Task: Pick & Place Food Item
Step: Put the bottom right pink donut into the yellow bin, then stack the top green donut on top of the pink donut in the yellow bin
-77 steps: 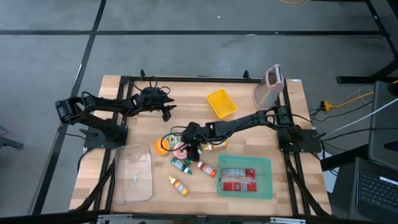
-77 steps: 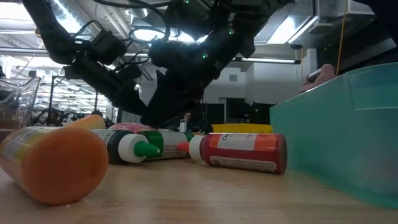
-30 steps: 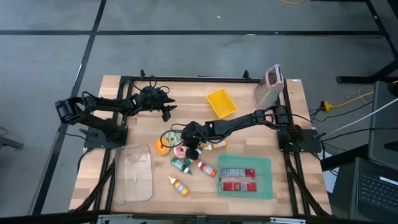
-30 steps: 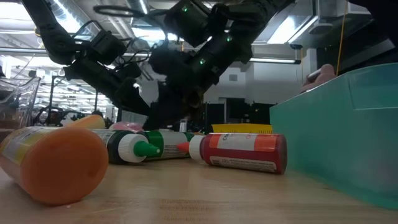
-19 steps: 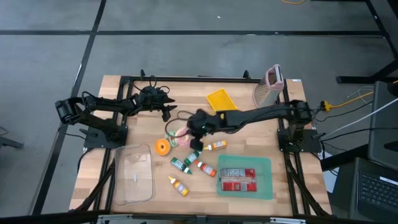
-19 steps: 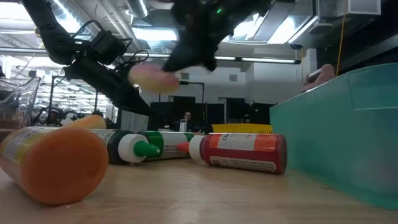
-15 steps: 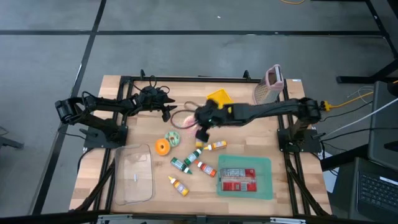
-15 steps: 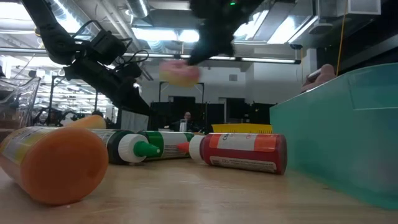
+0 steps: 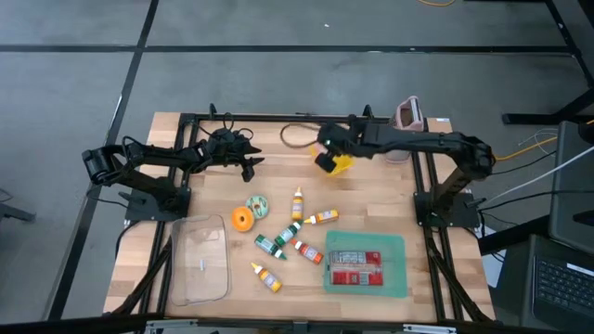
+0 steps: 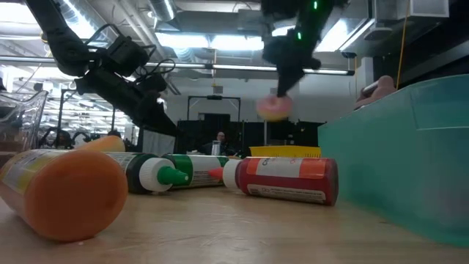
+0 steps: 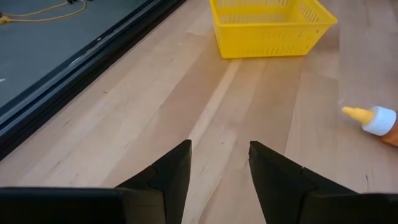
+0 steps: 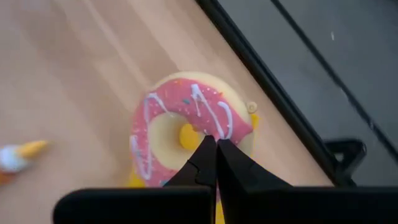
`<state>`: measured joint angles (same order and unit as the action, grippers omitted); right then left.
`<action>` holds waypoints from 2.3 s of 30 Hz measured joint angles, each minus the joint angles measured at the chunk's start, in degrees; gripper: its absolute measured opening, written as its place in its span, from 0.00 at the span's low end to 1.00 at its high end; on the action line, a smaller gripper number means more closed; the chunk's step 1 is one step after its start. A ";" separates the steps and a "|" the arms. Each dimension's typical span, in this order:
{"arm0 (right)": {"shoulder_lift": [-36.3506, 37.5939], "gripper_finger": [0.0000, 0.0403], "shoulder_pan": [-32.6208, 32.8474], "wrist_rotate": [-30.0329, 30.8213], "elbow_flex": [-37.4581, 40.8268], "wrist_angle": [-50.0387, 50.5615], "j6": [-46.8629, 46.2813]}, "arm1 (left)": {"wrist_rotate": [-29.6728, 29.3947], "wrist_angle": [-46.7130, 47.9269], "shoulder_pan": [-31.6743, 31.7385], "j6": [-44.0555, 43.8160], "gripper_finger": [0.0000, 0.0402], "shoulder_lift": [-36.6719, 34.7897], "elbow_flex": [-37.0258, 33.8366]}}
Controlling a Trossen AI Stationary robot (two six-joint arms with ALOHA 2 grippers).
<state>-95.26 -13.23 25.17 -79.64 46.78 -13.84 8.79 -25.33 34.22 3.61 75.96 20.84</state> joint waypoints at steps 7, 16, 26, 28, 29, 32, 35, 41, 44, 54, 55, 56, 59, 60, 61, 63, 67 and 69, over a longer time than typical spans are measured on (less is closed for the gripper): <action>-0.02 0.00 -10.58 -9.21 11.55 -11.11 1.24 | 0.11 1.31 -0.02 0.09 0.39 0.00 0.00; -0.07 0.00 -16.20 -21.90 21.88 -27.79 0.56 | 0.11 1.51 -0.02 0.11 0.39 0.00 0.00; -0.07 0.00 -15.76 -27.07 22.06 -27.71 0.78 | 0.09 1.49 0.02 0.13 0.39 0.00 0.00; -0.09 0.00 -15.76 -27.78 22.06 -27.49 0.78 | 0.09 1.51 0.00 0.13 0.39 0.00 0.00; -0.09 0.00 -15.76 -27.78 22.06 -27.49 0.78 | 0.09 1.51 0.01 0.12 0.39 0.00 0.00; -0.09 0.03 -15.76 -27.78 22.06 -27.51 0.83 | 0.09 1.55 0.00 0.13 0.39 0.00 0.00; -0.09 0.13 -15.76 -27.76 22.06 -27.51 0.91 | 0.09 1.56 0.02 0.13 0.39 0.00 0.00; -0.11 0.37 -15.69 -27.78 22.06 -27.51 0.95 | 0.09 1.58 0.02 0.13 0.39 0.00 0.00; -0.11 0.46 -15.40 -27.76 22.06 -27.51 0.93 | 0.09 1.60 0.02 0.13 0.39 0.01 0.00; 2.45 0.51 -12.70 -27.59 22.06 -32.05 -0.29 | 0.07 1.69 0.02 0.63 0.39 0.02 0.00; 3.31 0.50 -12.07 -27.86 22.06 -33.47 -0.09 | 0.07 1.69 0.01 0.64 0.39 0.02 0.00; 4.27 0.50 -11.34 -28.46 22.06 -34.70 0.19 | 0.07 1.69 0.01 0.64 0.39 0.02 0.00; 6.99 0.49 -8.86 -30.99 22.04 -39.56 -0.54 | 0.07 1.62 0.00 0.66 0.39 0.02 0.00; 7.59 0.49 -7.83 -31.60 22.02 -41.12 -0.98 | 0.11 1.60 0.00 0.74 0.39 0.02 0.00; 7.99 0.49 -6.63 -31.96 21.93 -42.78 -1.50 | 0.73 1.62 0.00 1.14 0.39 0.02 0.00; 8.22 0.49 -4.04 -31.88 21.91 -43.99 -2.09 | 4.61 2.50 -0.15 2.05 0.39 0.02 0.05; 8.17 0.49 0.57 -27.81 21.93 -44.41 -2.24 | 11.98 7.83 -2.36 6.48 0.39 0.02 0.09; 8.17 0.49 2.47 -24.76 21.95 -44.21 -2.24 | 10.98 9.21 -3.74 8.33 0.39 0.02 0.09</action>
<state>-87.09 -10.76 0.41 -57.69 2.57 -16.08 19.77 -16.12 30.48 11.94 75.99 20.93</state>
